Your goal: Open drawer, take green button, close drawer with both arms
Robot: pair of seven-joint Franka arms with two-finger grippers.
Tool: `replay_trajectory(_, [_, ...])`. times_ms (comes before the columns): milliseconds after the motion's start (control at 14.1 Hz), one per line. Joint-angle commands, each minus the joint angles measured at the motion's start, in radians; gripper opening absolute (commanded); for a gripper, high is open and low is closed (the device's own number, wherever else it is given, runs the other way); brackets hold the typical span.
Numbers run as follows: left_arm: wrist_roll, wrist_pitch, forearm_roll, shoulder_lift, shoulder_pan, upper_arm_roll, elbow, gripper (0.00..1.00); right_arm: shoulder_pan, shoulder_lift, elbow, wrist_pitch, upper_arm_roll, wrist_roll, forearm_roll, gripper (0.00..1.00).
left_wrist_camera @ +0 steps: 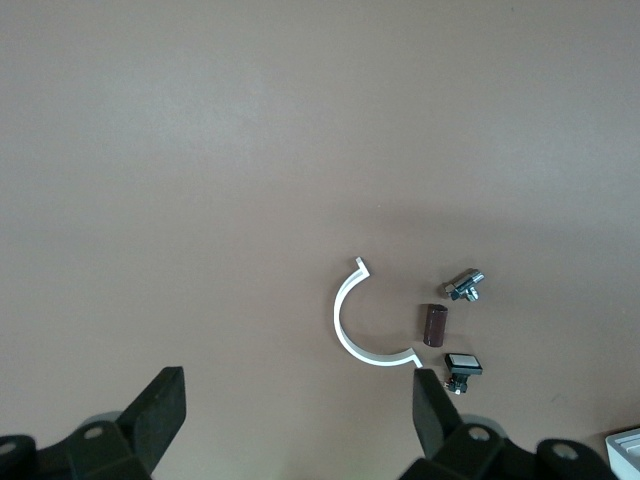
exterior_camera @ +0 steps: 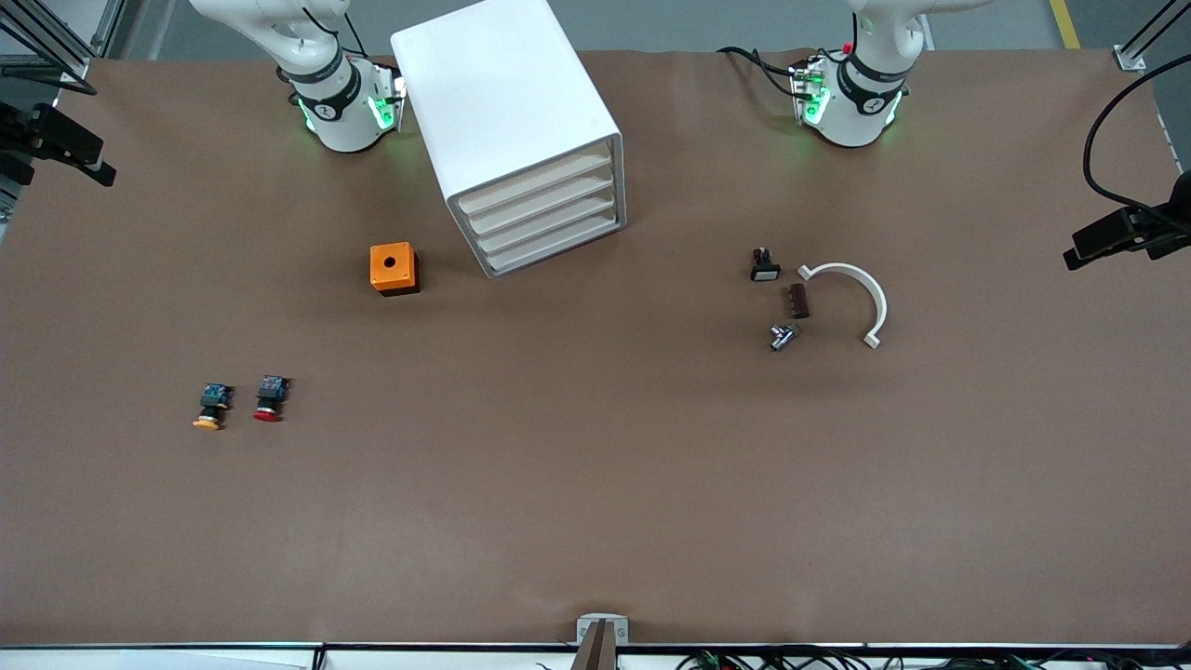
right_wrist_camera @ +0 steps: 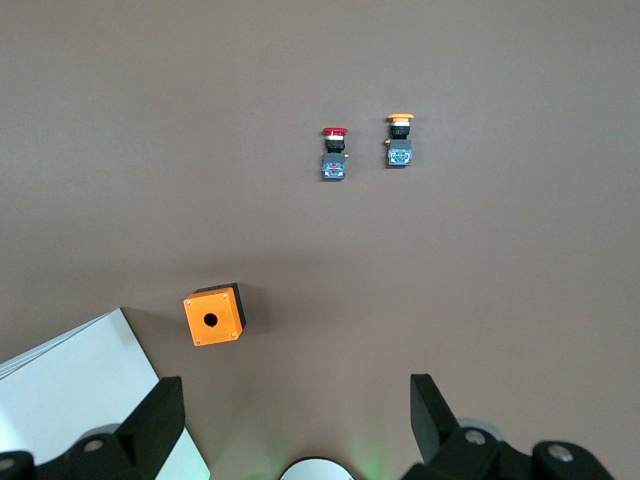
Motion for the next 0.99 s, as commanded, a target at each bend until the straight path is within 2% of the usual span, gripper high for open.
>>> replay_trajectory(0, [-0.007,-0.020,0.022,0.006,0.000,-0.003,0.022,1.00,0.001,-0.003,0.005,-0.008,-0.001,-0.005,-0.008,1.00])
replay_trajectory(426, [0.000,-0.017,0.030,0.008,-0.005,-0.003,0.031,1.00,0.001,0.000,0.011,-0.008,-0.001,-0.006,-0.004,1.00])
replay_trajectory(922, [-0.003,-0.017,0.030,0.035,-0.017,-0.003,0.034,1.00,0.001,0.119,0.050,-0.009,0.000,-0.017,-0.013,1.00])
